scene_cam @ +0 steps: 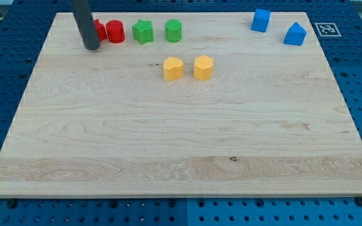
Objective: Slide the red star to the red circle
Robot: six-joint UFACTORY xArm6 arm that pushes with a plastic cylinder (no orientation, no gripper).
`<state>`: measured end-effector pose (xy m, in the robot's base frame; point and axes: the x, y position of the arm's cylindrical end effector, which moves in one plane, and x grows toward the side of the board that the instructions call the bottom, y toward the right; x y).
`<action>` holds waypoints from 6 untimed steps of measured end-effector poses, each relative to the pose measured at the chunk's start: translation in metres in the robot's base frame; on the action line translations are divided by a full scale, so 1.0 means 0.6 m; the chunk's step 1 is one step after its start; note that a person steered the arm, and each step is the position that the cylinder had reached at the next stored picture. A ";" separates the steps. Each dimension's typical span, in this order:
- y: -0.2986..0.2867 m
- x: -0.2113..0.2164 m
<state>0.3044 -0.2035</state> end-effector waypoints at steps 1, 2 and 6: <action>-0.074 -0.005; -0.106 -0.044; 0.017 -0.056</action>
